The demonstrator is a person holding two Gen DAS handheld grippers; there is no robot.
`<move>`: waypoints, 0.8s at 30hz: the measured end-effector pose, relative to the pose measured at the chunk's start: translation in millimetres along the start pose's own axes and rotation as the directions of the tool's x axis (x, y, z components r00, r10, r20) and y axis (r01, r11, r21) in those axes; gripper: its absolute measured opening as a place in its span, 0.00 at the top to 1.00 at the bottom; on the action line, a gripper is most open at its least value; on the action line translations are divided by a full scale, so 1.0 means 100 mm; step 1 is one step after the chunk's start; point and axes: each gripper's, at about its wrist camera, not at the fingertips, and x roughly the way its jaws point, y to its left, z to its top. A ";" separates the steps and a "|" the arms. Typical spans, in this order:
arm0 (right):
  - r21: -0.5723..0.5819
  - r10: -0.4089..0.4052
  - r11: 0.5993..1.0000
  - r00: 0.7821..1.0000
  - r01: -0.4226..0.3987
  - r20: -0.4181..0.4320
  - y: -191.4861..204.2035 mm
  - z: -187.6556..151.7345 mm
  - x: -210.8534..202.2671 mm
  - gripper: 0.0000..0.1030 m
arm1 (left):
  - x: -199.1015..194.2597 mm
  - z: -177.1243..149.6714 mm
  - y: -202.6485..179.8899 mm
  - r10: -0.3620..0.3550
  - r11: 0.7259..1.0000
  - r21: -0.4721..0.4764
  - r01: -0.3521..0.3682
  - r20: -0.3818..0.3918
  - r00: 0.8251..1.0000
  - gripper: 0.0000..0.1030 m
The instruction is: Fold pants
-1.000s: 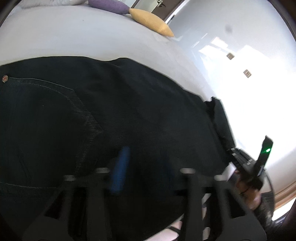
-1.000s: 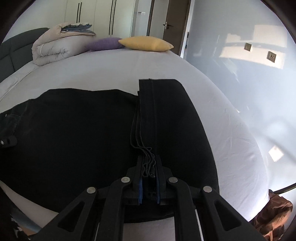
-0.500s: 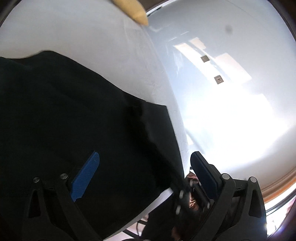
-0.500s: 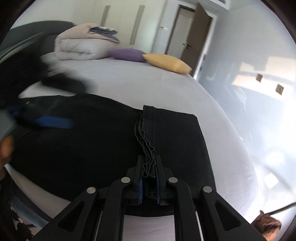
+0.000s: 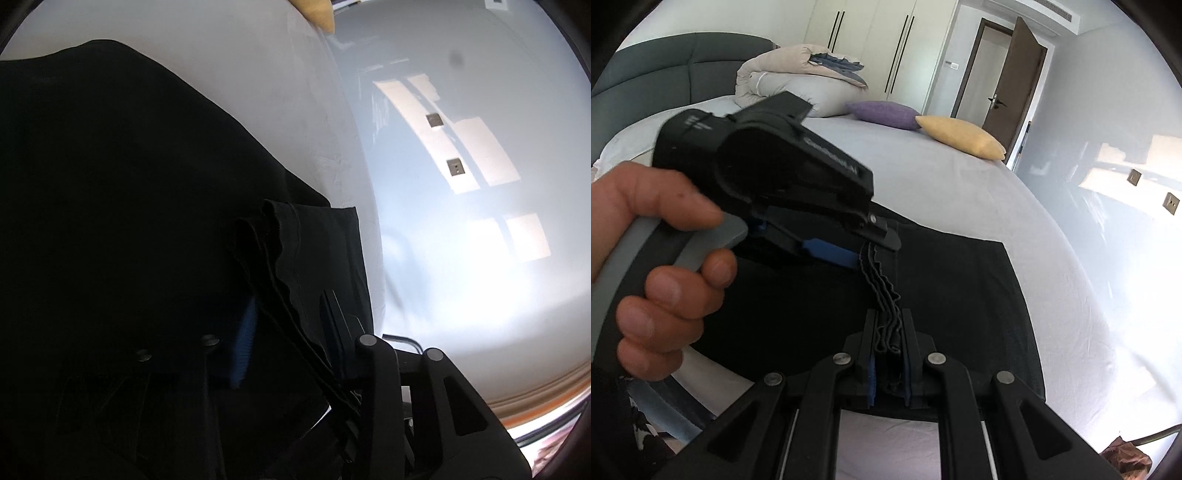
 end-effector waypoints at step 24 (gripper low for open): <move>-0.246 0.153 0.959 0.988 -0.140 0.035 0.91 0.21 -0.16 0.89 | -1.09 -0.08 0.33 0.125 0.979 0.154 -0.136 0.078 0.989 0.93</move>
